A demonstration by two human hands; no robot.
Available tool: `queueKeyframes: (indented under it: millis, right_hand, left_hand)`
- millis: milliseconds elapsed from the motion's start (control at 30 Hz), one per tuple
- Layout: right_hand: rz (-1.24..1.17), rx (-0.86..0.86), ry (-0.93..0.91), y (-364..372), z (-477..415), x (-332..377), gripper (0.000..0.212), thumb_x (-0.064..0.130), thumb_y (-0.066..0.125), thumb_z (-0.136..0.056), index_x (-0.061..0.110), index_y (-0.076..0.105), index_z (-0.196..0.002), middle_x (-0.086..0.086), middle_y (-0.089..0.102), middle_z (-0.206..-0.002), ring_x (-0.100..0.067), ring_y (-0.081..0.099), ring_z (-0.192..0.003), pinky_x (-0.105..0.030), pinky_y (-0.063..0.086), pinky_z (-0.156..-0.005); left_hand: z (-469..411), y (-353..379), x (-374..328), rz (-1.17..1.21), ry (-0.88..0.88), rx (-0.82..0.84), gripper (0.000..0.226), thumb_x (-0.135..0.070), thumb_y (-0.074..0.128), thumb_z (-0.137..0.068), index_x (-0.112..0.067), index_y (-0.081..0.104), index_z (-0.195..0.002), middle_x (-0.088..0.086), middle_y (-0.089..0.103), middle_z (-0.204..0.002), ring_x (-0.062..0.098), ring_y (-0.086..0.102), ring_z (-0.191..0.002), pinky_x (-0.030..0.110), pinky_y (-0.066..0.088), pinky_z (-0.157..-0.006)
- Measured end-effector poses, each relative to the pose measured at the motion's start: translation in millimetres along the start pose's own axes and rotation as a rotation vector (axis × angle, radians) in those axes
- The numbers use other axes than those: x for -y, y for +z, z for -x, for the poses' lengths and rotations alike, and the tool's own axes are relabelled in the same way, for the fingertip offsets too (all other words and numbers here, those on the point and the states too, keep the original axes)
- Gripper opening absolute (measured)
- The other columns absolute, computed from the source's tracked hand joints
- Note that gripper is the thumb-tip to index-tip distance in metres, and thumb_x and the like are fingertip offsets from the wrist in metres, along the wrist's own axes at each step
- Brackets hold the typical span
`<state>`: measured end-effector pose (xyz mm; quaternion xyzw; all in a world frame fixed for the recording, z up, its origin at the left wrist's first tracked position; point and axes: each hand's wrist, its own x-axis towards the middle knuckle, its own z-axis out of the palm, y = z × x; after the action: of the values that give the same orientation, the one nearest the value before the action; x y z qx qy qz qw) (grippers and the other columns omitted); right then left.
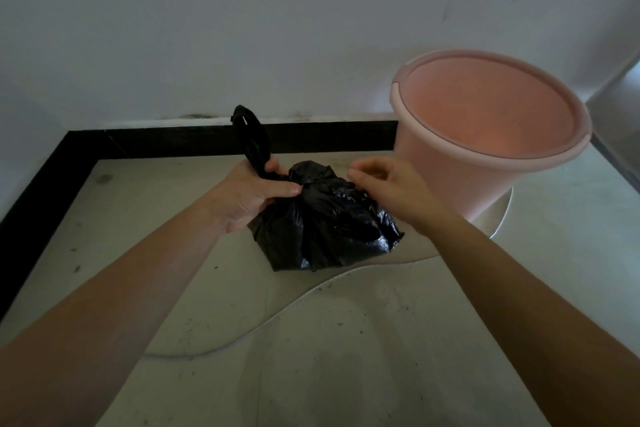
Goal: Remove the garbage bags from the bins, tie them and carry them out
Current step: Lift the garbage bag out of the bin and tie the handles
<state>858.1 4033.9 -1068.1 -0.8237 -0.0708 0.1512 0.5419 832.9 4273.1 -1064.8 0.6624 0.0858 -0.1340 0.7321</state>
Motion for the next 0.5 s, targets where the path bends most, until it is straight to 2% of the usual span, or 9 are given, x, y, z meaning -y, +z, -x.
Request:
queueKeyframes:
  millis: [67,167,233,333,400,467,500]
  right_hand:
    - [0.12,0.035,-0.132,-5,-4,3,0.033,0.032,0.07,-0.093,0.025,0.066,-0.125,0.007,0.062,-0.127,-0.004,0.057,-0.116,-0.02,0.044,-0.099]
    - [0.215,0.307,-0.158,-3,-8,3,0.061,0.027,0.071,-0.092,0.026,0.047,-0.147,0.015,0.048,-0.139,0.003,0.042,-0.125,0.002,0.032,-0.094]
    - [0.156,0.448,-0.14,5,-10,-3,0.07,0.019,0.072,-0.092,0.021,0.037,-0.152,0.014,0.05,-0.139,0.003,0.049,-0.123,-0.004,0.036,-0.101]
    - [0.162,0.449,-0.117,15,-12,-16,0.065,0.013,0.07,-0.092,0.018,0.041,-0.15,0.005,0.057,-0.137,-0.004,0.057,-0.122,-0.018,0.044,-0.105]
    - [0.185,0.344,-0.126,19,-13,-22,0.053,0.009,0.069,-0.092,0.015,0.052,-0.142,0.004,0.06,-0.129,-0.008,0.058,-0.118,-0.023,0.045,-0.105]
    - [0.187,0.276,-0.154,23,-13,-28,0.043,0.009,0.069,-0.092,0.016,0.06,-0.133,0.004,0.064,-0.124,-0.009,0.061,-0.114,-0.026,0.047,-0.104]
    - [0.176,0.264,-0.16,25,-13,-30,0.039,0.01,0.069,-0.092,0.017,0.063,-0.129,0.003,0.067,-0.122,-0.01,0.063,-0.113,-0.027,0.048,-0.103]
  left_hand:
    - [0,2,-2,-0.037,0.012,0.026,0.051,0.022,0.061,-0.082,-0.021,0.036,-0.069,-0.001,0.05,-0.073,0.015,0.059,-0.073,0.024,0.055,-0.074]
    - [1,9,-3,-0.045,0.008,0.116,0.05,0.019,0.065,-0.074,-0.022,0.036,-0.071,0.003,0.047,-0.076,0.017,0.056,-0.076,0.025,0.055,-0.073]
    - [4,14,-2,-0.067,0.009,0.166,0.05,0.021,0.062,-0.075,-0.021,0.036,-0.073,0.004,0.046,-0.076,0.017,0.056,-0.075,0.025,0.055,-0.07]
    - [8,19,2,-0.114,0.025,0.183,0.052,0.027,0.057,-0.078,-0.02,0.037,-0.072,0.007,0.049,-0.078,0.018,0.058,-0.076,0.026,0.055,-0.07]
    - [7,21,8,-0.128,0.062,0.083,0.05,0.019,0.066,-0.072,-0.025,0.044,-0.064,0.006,0.054,-0.08,0.018,0.059,-0.08,0.03,0.054,-0.078]
    - [3,23,17,-0.293,0.159,-0.164,0.051,0.013,0.072,-0.072,-0.029,0.054,-0.052,0.002,0.058,-0.077,0.014,0.061,-0.079,0.03,0.053,-0.084]
    - [1,23,21,-0.398,0.207,-0.288,0.052,0.011,0.073,-0.073,-0.032,0.057,-0.048,-0.001,0.059,-0.073,0.01,0.061,-0.075,0.026,0.051,-0.081]
